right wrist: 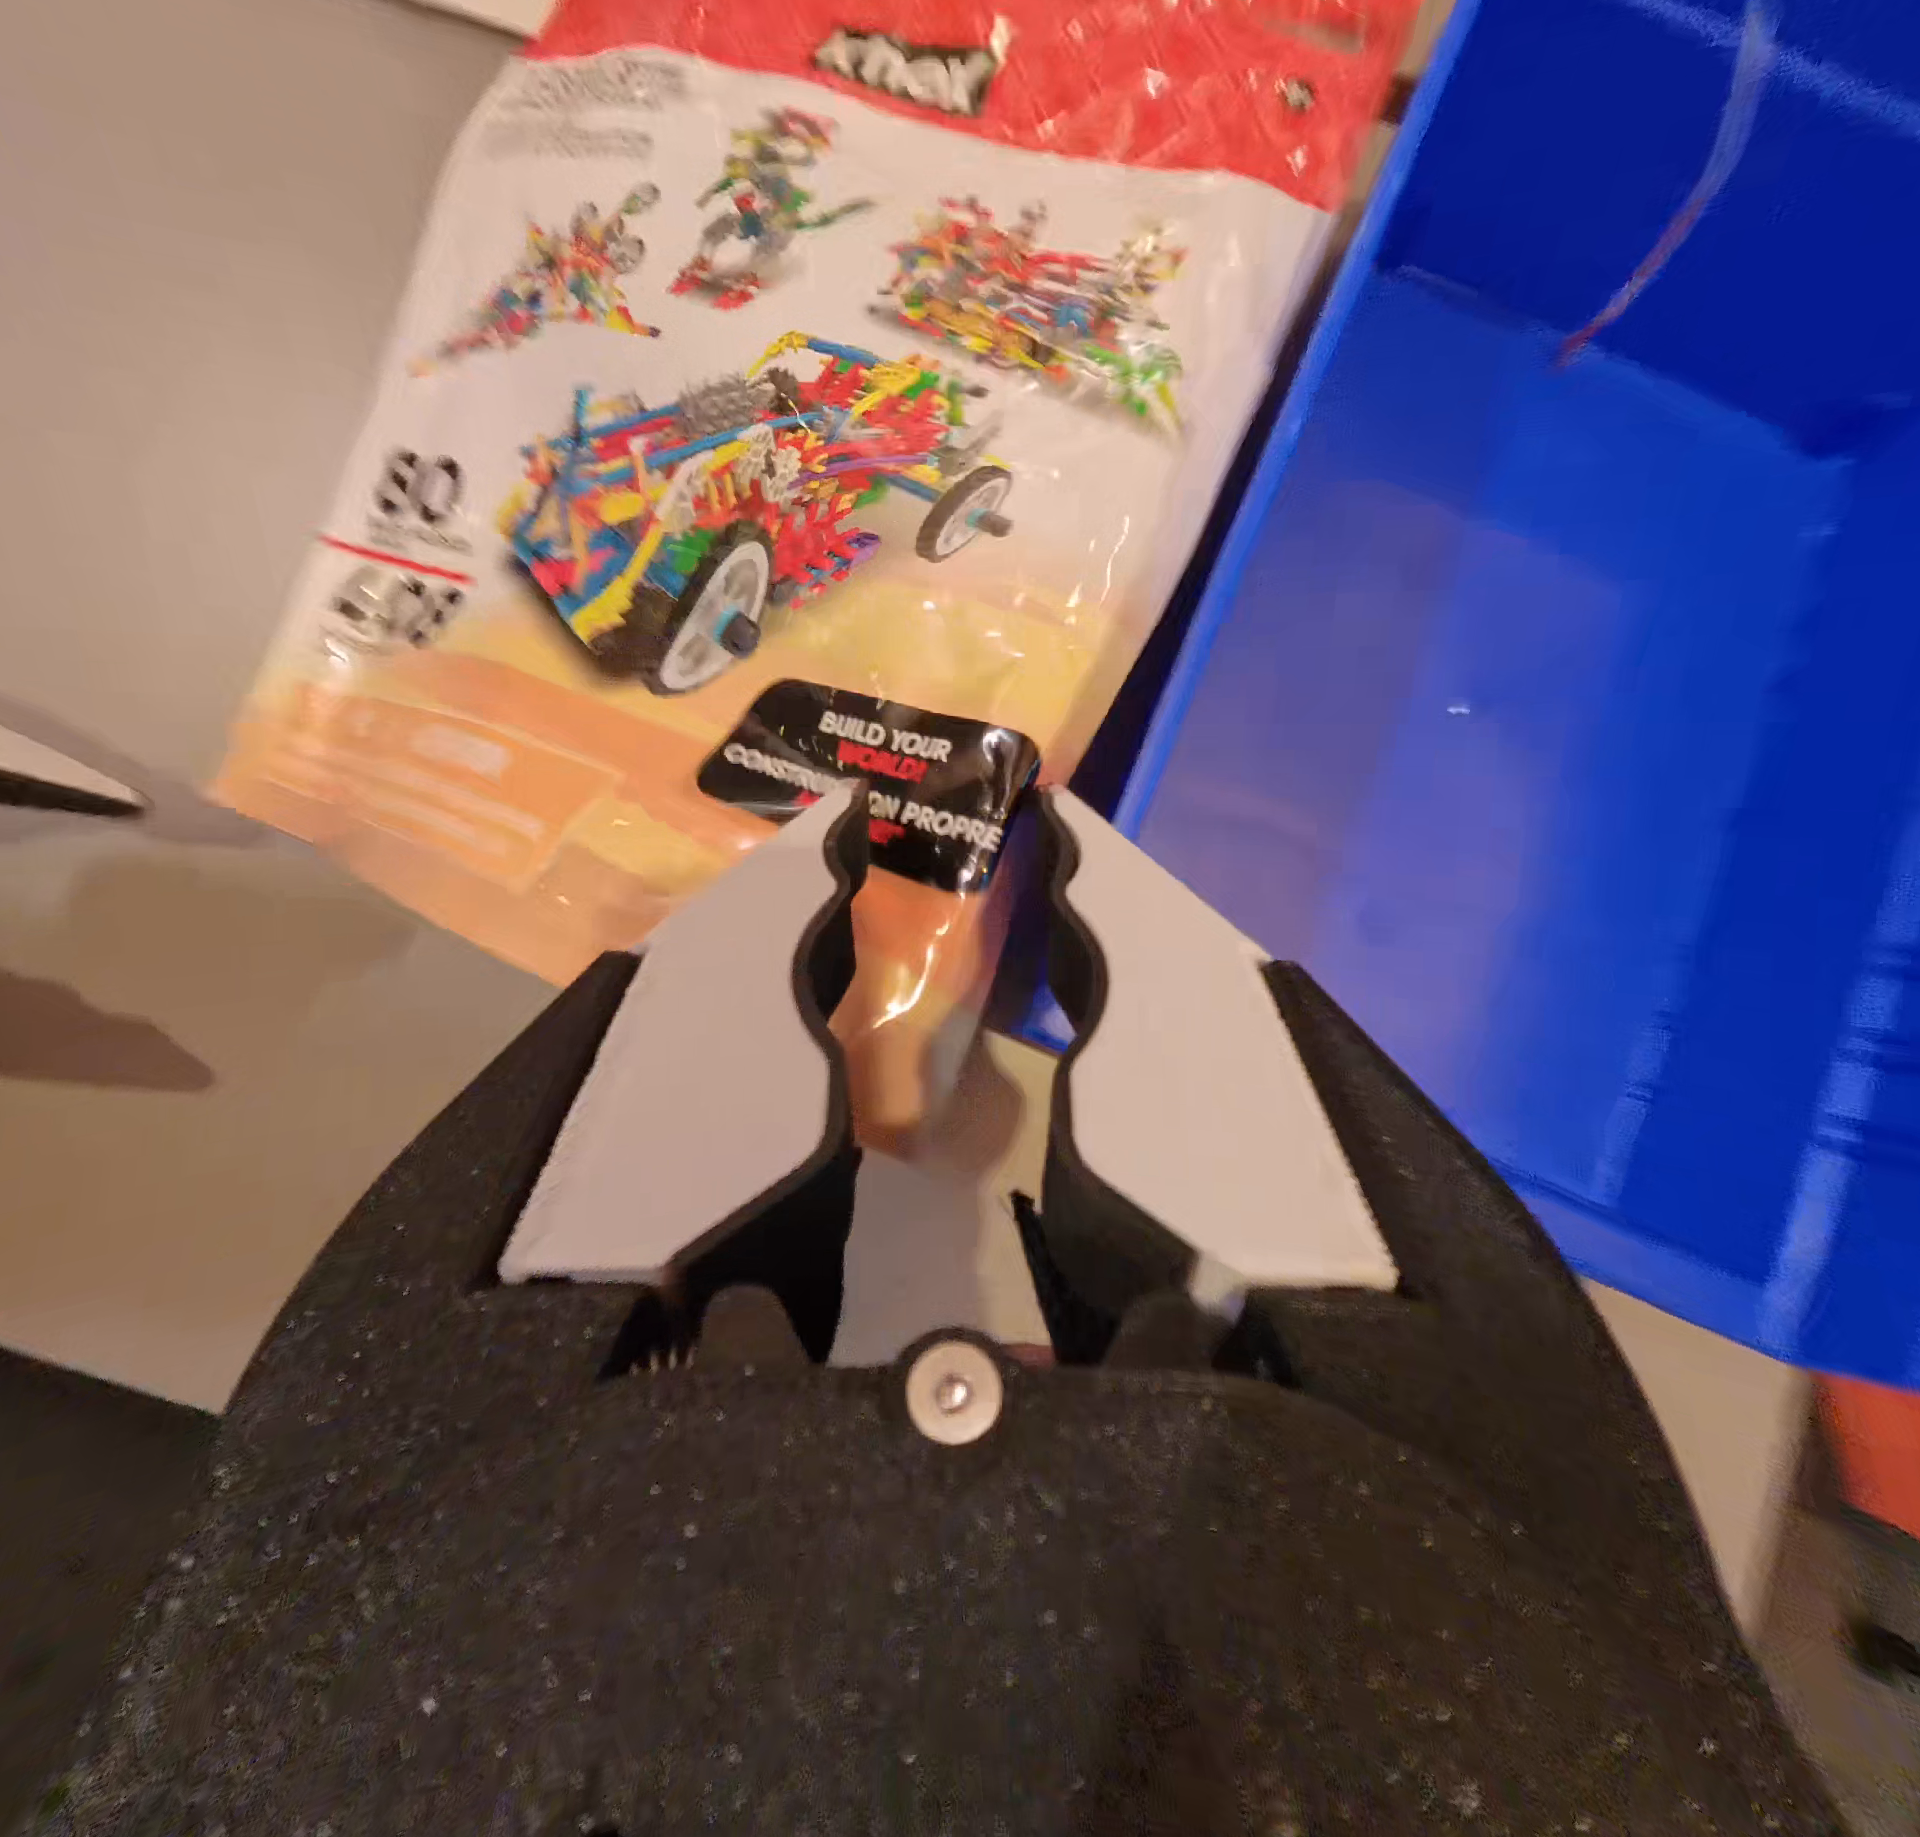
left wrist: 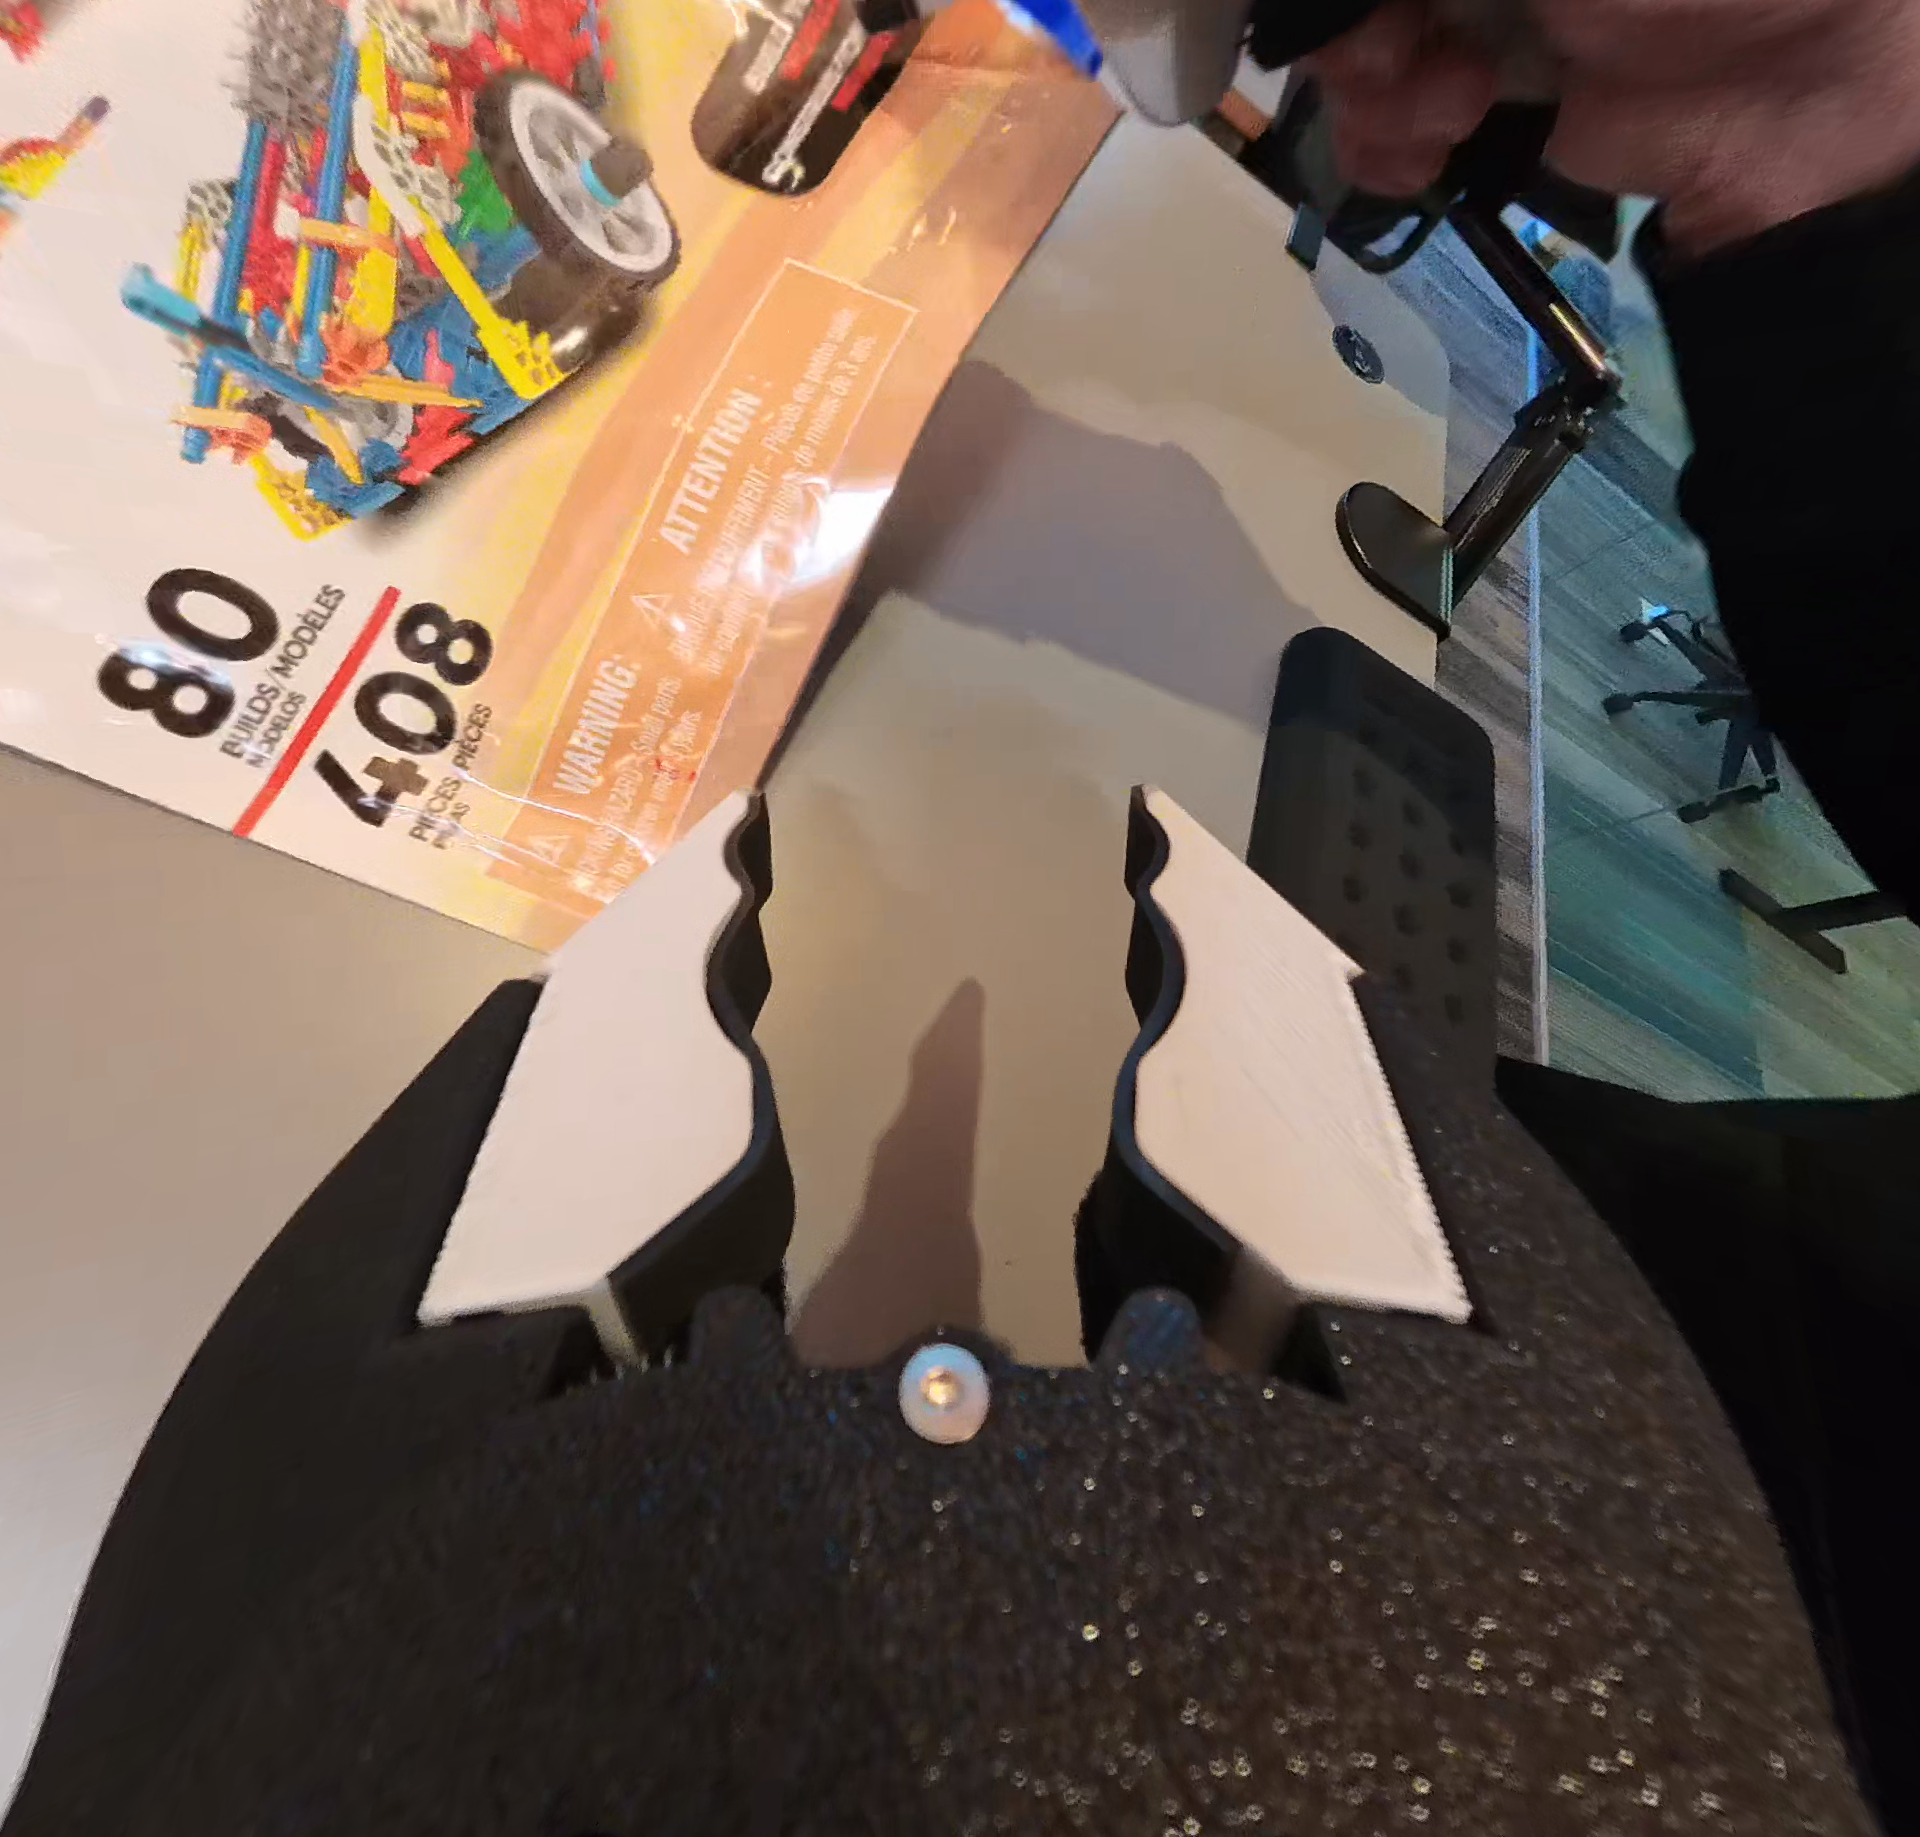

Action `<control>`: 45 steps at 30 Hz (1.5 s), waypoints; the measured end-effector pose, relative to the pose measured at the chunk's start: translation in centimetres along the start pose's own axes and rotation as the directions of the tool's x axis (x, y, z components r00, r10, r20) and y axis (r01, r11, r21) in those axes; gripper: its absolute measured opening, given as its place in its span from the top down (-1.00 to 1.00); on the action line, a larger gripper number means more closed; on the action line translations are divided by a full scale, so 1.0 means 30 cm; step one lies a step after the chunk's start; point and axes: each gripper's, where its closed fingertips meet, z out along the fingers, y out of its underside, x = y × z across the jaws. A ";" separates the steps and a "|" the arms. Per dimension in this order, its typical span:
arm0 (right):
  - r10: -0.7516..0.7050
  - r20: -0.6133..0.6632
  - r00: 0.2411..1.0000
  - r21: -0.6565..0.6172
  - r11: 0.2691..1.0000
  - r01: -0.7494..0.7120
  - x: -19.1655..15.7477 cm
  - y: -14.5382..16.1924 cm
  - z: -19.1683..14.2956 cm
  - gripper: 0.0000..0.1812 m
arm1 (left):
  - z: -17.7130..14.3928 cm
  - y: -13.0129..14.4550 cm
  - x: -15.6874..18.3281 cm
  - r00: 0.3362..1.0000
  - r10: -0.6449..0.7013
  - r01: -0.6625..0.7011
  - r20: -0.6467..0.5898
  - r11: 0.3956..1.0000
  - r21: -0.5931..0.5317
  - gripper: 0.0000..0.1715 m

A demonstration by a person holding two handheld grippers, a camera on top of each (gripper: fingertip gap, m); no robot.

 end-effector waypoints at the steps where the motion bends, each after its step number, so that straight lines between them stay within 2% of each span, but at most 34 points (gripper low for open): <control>1: -0.035 -0.050 0.998 -0.011 0.999 0.034 0.012 0.000 -0.023 0.67 | -0.008 0.006 0.005 1.000 -0.006 0.006 -0.004 1.000 -0.001 0.23; 3: -0.094 -0.132 0.987 -0.026 0.996 0.091 0.022 -0.004 -0.074 0.44 | -0.035 0.016 0.017 1.000 -0.018 0.019 -0.013 1.000 0.005 0.23; 6: -0.141 -0.167 0.976 0.048 0.987 0.151 -0.017 -0.059 -0.146 0.40 | -0.093 0.033 0.037 1.000 -0.021 0.021 -0.004 1.000 0.017 0.24; 9: -0.175 -0.043 0.984 0.144 0.973 0.180 -0.167 -0.114 -0.176 0.55 | -0.193 0.026 0.073 1.000 0.002 -0.004 0.021 0.998 0.057 0.28; 12: -0.224 0.134 0.965 0.227 0.955 0.190 -0.359 -0.143 -0.165 0.62 | -0.352 0.011 0.062 0.990 0.054 -0.066 0.134 0.994 0.082 0.29; 16: -0.338 0.186 0.923 0.255 0.923 0.287 -0.529 -0.139 -0.092 0.60 | -0.669 -0.013 -0.066 0.929 0.043 -0.094 0.369 0.988 0.122 0.34; 18: -0.363 0.221 0.905 0.234 0.921 0.312 -0.594 -0.123 -0.030 0.51 | -0.840 0.004 -0.170 0.868 0.006 -0.086 0.496 0.987 0.137 0.36; 20: -0.363 0.208 0.908 0.189 0.926 0.327 -0.609 -0.103 0.048 0.48 | -0.980 0.046 -0.286 0.811 -0.067 -0.038 0.581 0.985 0.167 0.38; 23: -0.313 0.277 0.909 0.123 0.949 0.289 -0.639 -0.055 0.147 0.46 | -1.109 0.133 -0.469 0.734 -0.185 0.057 0.653 0.975 0.213 0.38; 26: -0.202 0.317 0.927 -0.024 0.975 0.221 -0.630 0.043 0.237 0.46 | -1.145 0.202 -0.625 0.684 -0.288 0.157 0.670 0.955 0.250 0.38; 28: -0.131 0.342 0.930 -0.069 0.984 0.164 -0.628 0.076 0.247 0.45 | -1.129 0.229 -0.688 0.675 -0.317 0.205 0.666 0.948 0.244 0.38; 31: -0.135 0.321 0.937 -0.034 0.987 0.154 -0.605 0.040 0.210 0.46 | -1.109 0.269 -0.773 0.642 -0.333 0.247 0.691 0.943 0.225 0.49; 33: -0.158 0.296 0.942 -0.010 0.986 0.168 -0.602 0.011 0.179 0.45 | -1.100 0.278 -0.803 0.635 -0.325 0.248 0.700 0.945 0.214 0.70; 37: -0.235 0.287 0.928 0.101 0.971 0.215 -0.664 -0.079 0.108 0.45 | -1.101 0.265 -0.805 0.655 -0.262 0.191 0.708 0.965 0.180 1.00; 41: -0.304 0.354 0.885 0.265 0.940 0.217 -0.797 -0.205 0.022 0.46 | -1.146 0.206 -0.740 0.681 -0.167 0.069 0.713 0.984 0.164 1.00; 43: -0.336 0.404 0.851 0.336 0.920 0.203 -0.879 -0.269 -0.016 0.46 | -1.173 0.166 -0.681 0.720 -0.130 0.007 0.682 0.984 0.180 1.00; 45: -0.402 0.437 0.805 0.416 0.883 0.215 -0.967 -0.332 -0.052 0.47 | -1.220 0.137 -0.640 0.723 -0.137 -0.014 0.677 0.977 0.213 1.00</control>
